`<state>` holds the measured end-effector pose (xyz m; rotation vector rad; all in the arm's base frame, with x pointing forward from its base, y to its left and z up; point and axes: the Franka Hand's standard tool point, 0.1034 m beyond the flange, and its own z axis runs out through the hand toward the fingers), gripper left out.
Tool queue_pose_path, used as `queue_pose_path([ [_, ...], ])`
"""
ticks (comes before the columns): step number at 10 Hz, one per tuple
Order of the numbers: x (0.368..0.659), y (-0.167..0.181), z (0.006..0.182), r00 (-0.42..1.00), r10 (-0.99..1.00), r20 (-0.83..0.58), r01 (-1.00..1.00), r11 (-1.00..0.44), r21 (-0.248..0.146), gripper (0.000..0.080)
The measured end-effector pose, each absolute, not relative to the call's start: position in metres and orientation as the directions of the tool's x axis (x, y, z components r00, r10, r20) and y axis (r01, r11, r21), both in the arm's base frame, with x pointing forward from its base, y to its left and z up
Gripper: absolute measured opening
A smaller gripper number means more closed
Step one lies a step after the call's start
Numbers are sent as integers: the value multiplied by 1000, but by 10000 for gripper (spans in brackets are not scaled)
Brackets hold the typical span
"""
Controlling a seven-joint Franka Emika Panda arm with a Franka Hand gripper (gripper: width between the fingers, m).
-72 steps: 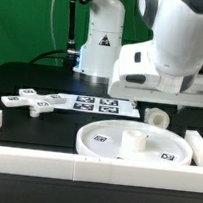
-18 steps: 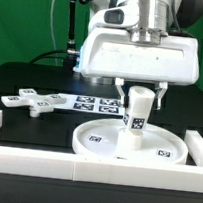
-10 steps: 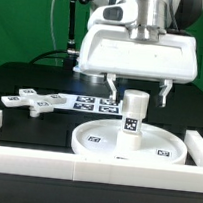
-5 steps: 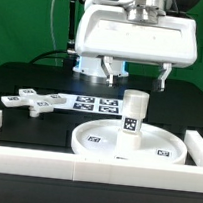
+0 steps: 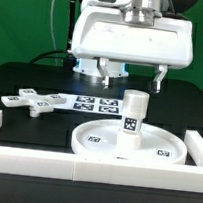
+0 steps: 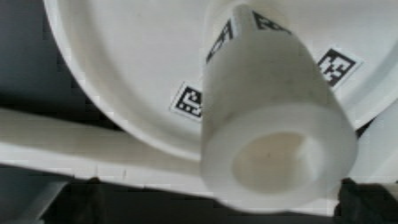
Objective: Assemble round table
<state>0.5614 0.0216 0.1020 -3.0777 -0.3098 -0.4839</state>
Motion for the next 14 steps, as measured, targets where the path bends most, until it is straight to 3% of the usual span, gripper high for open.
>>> queue_pose_path([
  [4, 558, 41, 105, 980, 186, 68, 191, -979, -66, 649],
  [6, 560, 41, 105, 979, 201, 15, 202, -976, -82, 649],
  [9, 559, 31, 91, 972, 228, 53, 230, -972, -39, 649],
  [13, 551, 25, 79, 972, 229, 51, 231, -972, -40, 649],
  [14, 551, 25, 79, 972, 229, 51, 231, -972, -40, 516],
])
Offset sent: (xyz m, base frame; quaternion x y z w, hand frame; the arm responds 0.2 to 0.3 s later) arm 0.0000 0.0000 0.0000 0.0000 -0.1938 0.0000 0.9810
